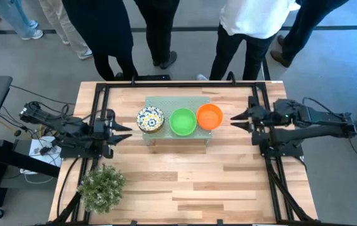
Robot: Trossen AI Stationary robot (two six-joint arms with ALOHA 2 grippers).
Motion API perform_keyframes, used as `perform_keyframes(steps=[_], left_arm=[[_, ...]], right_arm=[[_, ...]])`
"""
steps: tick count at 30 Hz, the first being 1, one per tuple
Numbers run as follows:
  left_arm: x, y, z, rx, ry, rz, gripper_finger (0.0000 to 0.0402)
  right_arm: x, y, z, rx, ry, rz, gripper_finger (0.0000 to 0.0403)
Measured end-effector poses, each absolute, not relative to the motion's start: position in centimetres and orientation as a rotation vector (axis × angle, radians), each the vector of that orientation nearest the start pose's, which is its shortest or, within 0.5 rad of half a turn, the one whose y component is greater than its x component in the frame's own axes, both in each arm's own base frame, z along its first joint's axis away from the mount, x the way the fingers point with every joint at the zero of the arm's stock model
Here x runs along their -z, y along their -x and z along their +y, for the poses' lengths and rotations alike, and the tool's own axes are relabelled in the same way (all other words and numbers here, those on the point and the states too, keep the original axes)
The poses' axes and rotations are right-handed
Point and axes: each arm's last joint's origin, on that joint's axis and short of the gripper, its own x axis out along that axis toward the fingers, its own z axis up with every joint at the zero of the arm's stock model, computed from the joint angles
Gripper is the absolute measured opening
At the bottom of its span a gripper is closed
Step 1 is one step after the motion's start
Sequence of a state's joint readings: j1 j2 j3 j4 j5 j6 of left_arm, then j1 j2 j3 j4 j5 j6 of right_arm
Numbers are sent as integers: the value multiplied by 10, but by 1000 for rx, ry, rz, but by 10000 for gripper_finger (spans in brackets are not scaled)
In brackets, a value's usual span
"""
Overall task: Pick & Place Mini bowls
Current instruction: Return to Home Position
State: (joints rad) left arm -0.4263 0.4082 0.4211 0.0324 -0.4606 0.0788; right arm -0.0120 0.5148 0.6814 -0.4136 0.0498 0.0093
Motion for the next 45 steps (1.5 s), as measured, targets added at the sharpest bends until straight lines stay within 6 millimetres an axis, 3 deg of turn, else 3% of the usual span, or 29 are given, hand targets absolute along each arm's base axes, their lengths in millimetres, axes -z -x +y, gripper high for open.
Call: perform_keyframes(steps=[7, 13, 17, 27, 38, 45], left_arm=[[-254, -90, -27, -39, -20, -121, 97], [-236, -86, -25, -41, -41, -132, 97], [-226, -86, -25, -41, -55, -126, 97], [-227, -87, -27, 7, -86, -209, 97], [-229, -86, -29, 56, -135, -245, 97], [-211, -90, -30, 40, -121, -335, 97]], right_arm=[[-270, -89, -3, 66, -44, 180, 87], [-244, -70, -2, 65, -44, 97, 87], [-247, -61, -2, 43, -62, -12, 87], [-258, -66, -3, 87, -53, -103, 87], [-220, -87, -3, 80, -47, -130, 87], [-205, -92, -3, 79, -48, -137, 87]])
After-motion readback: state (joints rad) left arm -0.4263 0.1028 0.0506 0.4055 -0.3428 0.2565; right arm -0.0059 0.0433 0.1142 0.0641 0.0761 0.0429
